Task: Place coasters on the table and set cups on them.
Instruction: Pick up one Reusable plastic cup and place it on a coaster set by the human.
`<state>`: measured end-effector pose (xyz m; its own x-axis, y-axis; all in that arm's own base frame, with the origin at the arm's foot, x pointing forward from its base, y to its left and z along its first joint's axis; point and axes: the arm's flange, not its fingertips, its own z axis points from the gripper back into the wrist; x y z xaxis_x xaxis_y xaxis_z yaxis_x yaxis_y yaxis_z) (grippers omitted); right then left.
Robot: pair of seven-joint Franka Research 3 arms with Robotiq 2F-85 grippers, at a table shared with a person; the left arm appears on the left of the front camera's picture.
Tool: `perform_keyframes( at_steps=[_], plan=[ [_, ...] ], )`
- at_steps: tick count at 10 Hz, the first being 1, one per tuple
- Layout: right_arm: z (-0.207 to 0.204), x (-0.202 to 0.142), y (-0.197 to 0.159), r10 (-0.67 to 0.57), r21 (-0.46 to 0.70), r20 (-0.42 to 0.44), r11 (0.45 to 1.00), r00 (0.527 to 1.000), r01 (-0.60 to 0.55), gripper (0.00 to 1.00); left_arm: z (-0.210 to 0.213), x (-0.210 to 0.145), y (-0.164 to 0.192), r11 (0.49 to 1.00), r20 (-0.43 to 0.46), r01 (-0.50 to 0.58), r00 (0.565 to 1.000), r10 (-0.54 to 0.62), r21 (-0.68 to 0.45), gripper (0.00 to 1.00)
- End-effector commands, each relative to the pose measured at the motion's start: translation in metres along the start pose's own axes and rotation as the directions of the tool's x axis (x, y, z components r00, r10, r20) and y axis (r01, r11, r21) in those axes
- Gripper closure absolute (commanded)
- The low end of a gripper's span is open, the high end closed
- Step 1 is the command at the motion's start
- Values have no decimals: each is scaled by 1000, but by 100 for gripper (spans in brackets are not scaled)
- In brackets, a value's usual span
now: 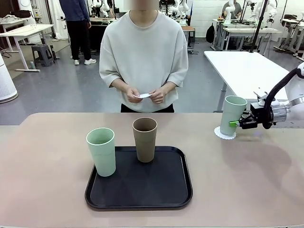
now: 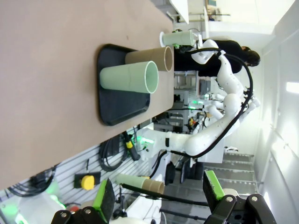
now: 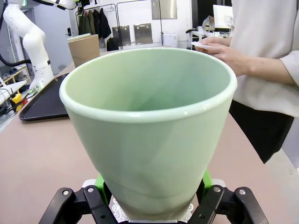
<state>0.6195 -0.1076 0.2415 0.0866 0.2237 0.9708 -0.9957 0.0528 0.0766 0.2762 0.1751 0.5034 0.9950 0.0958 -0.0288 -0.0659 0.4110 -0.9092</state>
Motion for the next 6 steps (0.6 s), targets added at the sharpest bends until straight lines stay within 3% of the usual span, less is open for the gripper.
perform_keyframes(
  at_steps=[1,6],
  plan=[
    [-4,5,-10,-23,-17,8,1000,1000,23,18,0,-1,-1,1000,6,1,1000,-1,-12,0],
    [-8,-2,-14,-47,-14,1,999,999,47,18,0,-1,-1,1000,6,1,1000,-1,-12,0]
  ],
)
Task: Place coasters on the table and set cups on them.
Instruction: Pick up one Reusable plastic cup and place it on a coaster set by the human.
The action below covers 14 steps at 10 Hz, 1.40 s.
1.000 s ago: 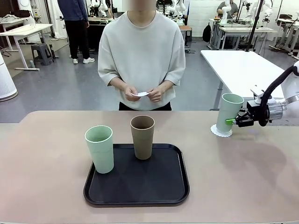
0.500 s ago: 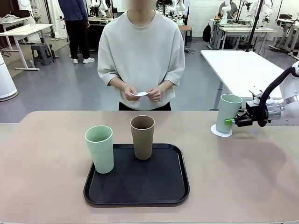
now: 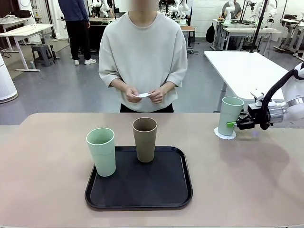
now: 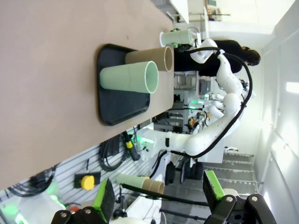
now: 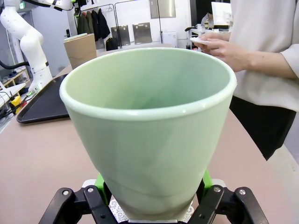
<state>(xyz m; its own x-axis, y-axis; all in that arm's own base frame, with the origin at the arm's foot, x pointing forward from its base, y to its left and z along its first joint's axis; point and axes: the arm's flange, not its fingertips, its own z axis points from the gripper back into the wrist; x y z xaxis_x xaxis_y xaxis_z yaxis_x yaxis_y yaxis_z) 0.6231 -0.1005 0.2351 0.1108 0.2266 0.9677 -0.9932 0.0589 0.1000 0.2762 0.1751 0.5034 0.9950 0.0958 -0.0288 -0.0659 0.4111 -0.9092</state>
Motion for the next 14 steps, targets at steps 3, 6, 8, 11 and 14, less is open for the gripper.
perform_keyframes(
  at_steps=[3,6,8,11,14],
  plan=[
    [0,1,-10,-32,-13,2,999,999,32,18,0,-1,-1,1000,6,1,1000,-1,-12,0],
    [1,0,-11,-35,-1,-1,999,999,35,0,0,-1,-1,1000,6,1,1000,-1,-12,0],
    [0,0,-10,-40,-2,-12,999,999,40,0,0,-1,-1,1000,6,1,1000,-1,-12,0],
    [0,-1,-10,-47,0,-22,999,999,47,0,0,-1,-1,1000,6,1,1000,-1,-12,0],
    [2,-1,-11,-53,8,-39,999,998,53,0,0,-1,-1,1000,6,1,1000,-1,-12,0]
  ],
)
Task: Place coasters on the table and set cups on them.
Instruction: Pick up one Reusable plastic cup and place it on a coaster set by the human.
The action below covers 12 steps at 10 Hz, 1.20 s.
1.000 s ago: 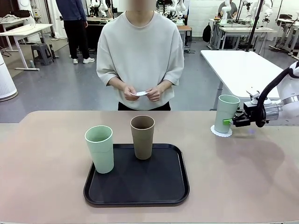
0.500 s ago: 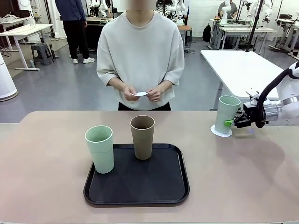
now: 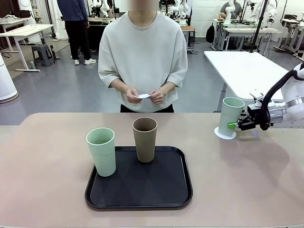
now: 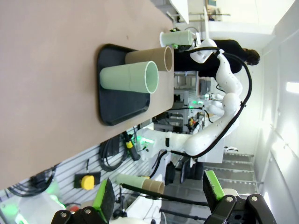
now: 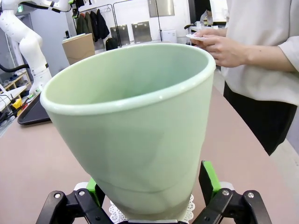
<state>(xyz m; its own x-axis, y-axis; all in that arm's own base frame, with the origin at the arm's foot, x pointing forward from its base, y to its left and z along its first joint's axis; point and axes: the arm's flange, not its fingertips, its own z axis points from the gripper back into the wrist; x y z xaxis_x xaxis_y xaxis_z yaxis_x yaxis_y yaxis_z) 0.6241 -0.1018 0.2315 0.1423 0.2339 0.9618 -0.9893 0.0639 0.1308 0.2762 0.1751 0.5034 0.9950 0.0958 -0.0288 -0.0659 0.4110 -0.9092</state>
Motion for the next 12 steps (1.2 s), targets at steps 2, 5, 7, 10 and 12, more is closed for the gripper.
perform_keyframes(
  at_steps=[2,5,7,10,12],
  plan=[
    [5,2,-8,-37,24,-56,999,998,38,0,0,-1,-1,1000,6,1,1000,-1,-12,0],
    [12,1,-7,-51,39,-93,998,994,54,0,0,-1,-1,1000,6,1,1000,-1,-12,0],
    [18,1,-6,-55,39,-116,997,992,60,0,0,-1,-1,1000,6,1,1000,-1,-12,0],
    [31,4,-5,-56,9,-145,998,988,58,0,0,-1,-1,1000,6,1,1000,-1,-12,0],
    [43,6,-4,-57,-21,-168,998,984,54,0,0,-1,-1,1000,6,1,1000,-1,-12,0]
  ],
)
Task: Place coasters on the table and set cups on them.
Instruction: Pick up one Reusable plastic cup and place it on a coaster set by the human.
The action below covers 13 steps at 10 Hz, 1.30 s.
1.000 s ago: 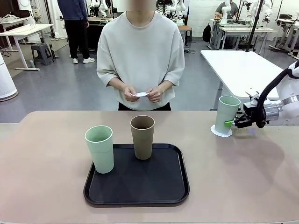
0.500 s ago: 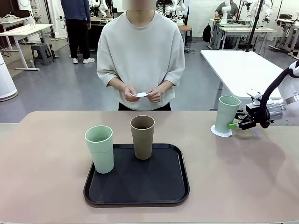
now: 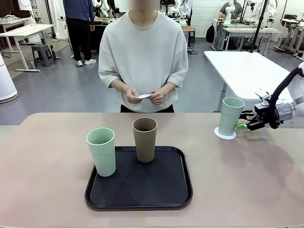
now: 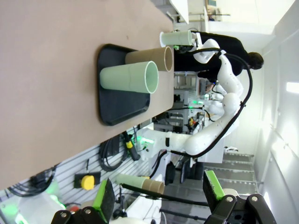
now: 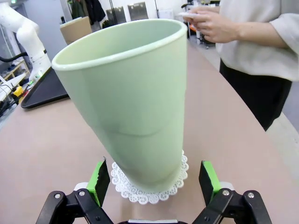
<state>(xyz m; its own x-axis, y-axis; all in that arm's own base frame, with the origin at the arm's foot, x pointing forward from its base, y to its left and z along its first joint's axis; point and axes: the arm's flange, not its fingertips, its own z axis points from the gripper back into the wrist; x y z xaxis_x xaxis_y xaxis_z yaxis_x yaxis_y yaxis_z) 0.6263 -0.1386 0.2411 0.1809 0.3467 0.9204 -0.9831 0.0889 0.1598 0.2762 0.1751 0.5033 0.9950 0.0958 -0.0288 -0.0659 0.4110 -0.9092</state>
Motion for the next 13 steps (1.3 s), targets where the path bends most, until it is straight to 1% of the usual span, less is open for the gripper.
perform_keyframes(
  at_steps=[1,3,4,5,6,7,8,9,10,11,12,13],
  plan=[
    [13,6,1,-21,-19,-74,1000,997,20,0,0,-1,-1,1000,6,1,1000,-1,-12,0],
    [26,11,4,-28,-51,-118,998,993,22,0,0,-1,-1,1000,6,1,1000,-1,-12,0],
    [32,16,10,-41,-78,-167,997,985,29,0,0,-1,-1,1000,6,1,1000,-1,-12,0],
    [37,30,23,-39,-103,-249,995,968,13,0,0,-1,-1,1000,6,1,1000,-1,-12,0],
    [37,50,41,-30,-104,-351,995,936,-7,0,0,-1,-1,1000,6,1,1000,-1,-12,0],
    [36,72,60,-15,-106,-466,994,885,-39,0,0,-1,-1,1000,6,1,1000,-1,-12,0],
    [37,95,77,-20,-115,-551,992,834,-52,0,0,-1,-1,1000,6,1,1000,-1,-12,0],
    [36,123,99,-18,-124,-655,989,756,-84,0,0,-1,-1,1000,6,1,1000,-1,-12,0],
    [31,149,122,-2,-135,-706,982,708,-133,0,0,-1,-1,1000,6,1,1000,-1,-12,0],
    [22,174,139,-66,-229,-704,964,707,-138,0,0,-1,-1,1000,6,1,1000,-1,-12,0],
    [15,193,149,-214,-393,-698,912,683,-116,0,0,-1,-1,1000,6,1,1000,-1,-12,0],
    [2,215,165,-315,-502,-669,859,674,-97,0,0,-1,-1,1000,6,1,1000,-1,-12,0]
  ],
)
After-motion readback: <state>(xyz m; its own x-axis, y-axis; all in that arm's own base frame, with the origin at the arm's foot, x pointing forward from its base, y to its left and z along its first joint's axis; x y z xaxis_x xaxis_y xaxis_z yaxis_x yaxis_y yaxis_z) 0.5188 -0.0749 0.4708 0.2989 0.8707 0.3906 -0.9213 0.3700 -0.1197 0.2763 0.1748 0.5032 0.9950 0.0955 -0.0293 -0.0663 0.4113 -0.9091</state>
